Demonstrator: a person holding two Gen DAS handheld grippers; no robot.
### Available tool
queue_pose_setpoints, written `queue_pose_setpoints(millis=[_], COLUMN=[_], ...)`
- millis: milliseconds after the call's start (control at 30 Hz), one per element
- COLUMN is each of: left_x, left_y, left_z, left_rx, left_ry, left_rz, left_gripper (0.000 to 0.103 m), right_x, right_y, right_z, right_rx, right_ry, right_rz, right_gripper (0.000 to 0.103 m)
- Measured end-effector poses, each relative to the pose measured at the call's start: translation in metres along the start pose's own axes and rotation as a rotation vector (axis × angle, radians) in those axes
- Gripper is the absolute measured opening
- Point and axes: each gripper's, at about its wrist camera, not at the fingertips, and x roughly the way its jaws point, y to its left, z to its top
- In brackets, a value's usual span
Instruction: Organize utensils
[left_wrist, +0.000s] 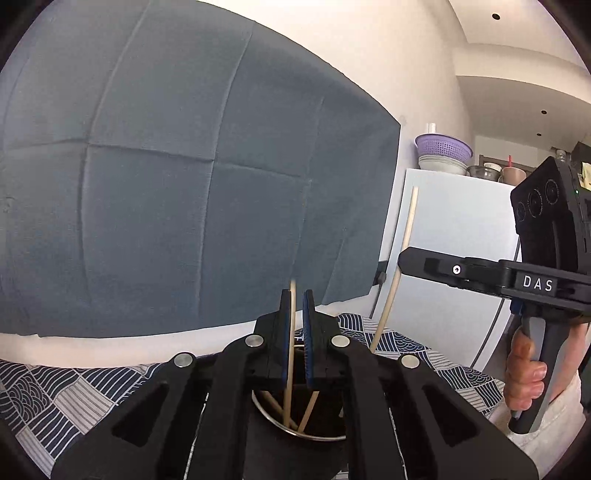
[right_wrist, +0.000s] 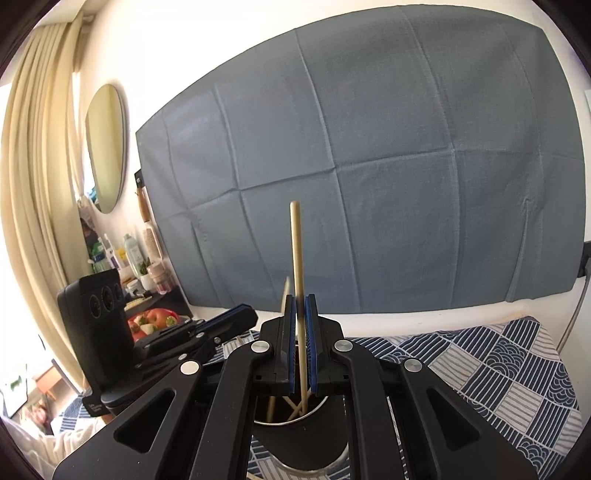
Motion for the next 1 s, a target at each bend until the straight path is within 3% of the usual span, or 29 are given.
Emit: queue_pose_setpoints(millis=[33,67,100,167,200,233,267,400,733,1000], left_x=[-0.004,-0.009,-0.015,-0.028,-0.033,-0.041,-0.046,-0.065,-0.101,-0.112], left_y=[0.0,0.001,0.003,0.007,0.01,0.014,0.017,0.029,0.05,0.055], left_z=[0.001,0.001,0.002,0.003,0.005,0.005,0.006,0.009,-0.014,-0.039], left_rx=[0.009,0.017,0.024,0.021,0.014,0.01,0.01,0.01,-0.02,-0.057], left_ry=[0.0,-0.003,-0.01,-0.025,-0.034,-0.043,-0.047,-0.021,0.087,0.173], left_rz=[0.02,0.043,0.062,0.102,0.123,0.144,0.168,0.223,0.288,0.276], left_gripper=[0.023,0.042,0.054,0.069,0.079,0.083,0.089,0.096,0.097,0.097], right_x=[-0.001,-0.003,-0.005,-0.01,-0.014,-0.018,-0.022,-0.033,-0.039,-0.034], right_y=[0.002,0.003,0.005,0.008,0.009,0.012,0.015,0.022,0.035,0.044], right_z=[0.0,-0.001,-0.001,0.0,0.0,-0.001,-0.001,-0.004,-0.03,-0.056], right_rx=[-0.008,-0.014,-0.017,-0.025,-0.033,-0.045,-0.056,-0.051,-0.05,-0.074], right_ry=[-0.006,-0.011,-0.013,-0.023,-0.032,-0.046,-0.054,-0.05,0.018,0.08], right_rz=[-0.01,-0.02,-0.026,-0.057,-0.076,-0.09,-0.1,-0.06,-0.053,-0.074], right_gripper=[0.007,0.007,0.01,0.035,0.057,0.066,0.066,0.087,0.089,0.091])
